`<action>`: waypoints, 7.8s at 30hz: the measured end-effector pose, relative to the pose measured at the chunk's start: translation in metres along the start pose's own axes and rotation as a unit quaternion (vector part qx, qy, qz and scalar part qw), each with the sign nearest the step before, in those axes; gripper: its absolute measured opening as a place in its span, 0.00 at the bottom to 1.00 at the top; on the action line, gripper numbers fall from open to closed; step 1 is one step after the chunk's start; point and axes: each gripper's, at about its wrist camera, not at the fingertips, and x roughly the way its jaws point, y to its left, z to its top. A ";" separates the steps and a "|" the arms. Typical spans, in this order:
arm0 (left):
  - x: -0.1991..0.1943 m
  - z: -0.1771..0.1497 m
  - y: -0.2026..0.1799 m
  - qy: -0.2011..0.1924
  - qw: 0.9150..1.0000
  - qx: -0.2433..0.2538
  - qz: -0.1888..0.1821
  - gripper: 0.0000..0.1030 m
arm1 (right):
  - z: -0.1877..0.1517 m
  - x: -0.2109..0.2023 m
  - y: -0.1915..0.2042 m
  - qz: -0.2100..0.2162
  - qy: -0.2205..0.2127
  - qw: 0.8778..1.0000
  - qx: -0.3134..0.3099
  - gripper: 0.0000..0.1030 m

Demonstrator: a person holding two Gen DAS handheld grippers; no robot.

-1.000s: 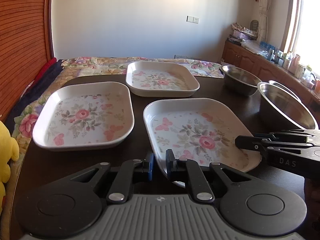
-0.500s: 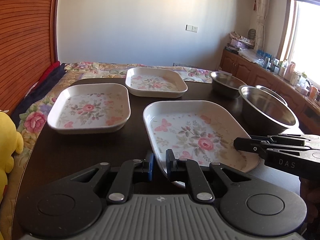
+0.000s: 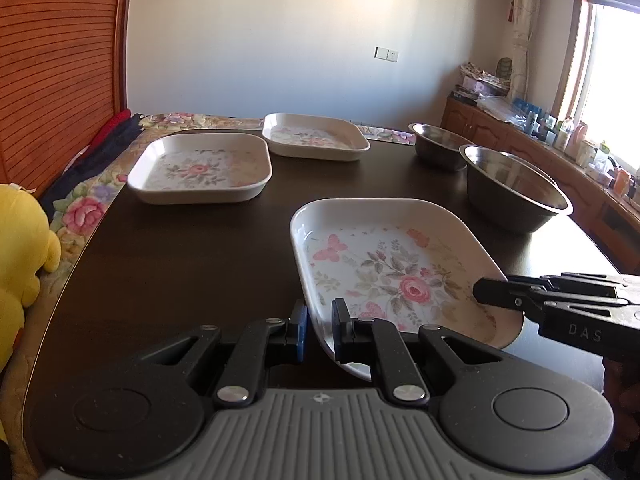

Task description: Organize plates and bowls

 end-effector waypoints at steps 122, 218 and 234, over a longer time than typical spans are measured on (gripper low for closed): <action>0.111 0.109 0.158 -0.004 0.996 -0.020 0.091 0.16 | 0.133 0.203 0.045 0.102 0.133 0.984 -0.054 0.17; -0.025 0.012 -0.011 -0.025 0.999 0.003 0.024 0.13 | 0.043 -0.003 -0.027 0.084 0.047 0.995 -0.009 0.15; -0.014 0.000 -0.010 -0.025 0.999 -0.001 0.031 0.13 | 0.020 0.004 -0.019 0.060 0.007 0.998 -0.013 0.15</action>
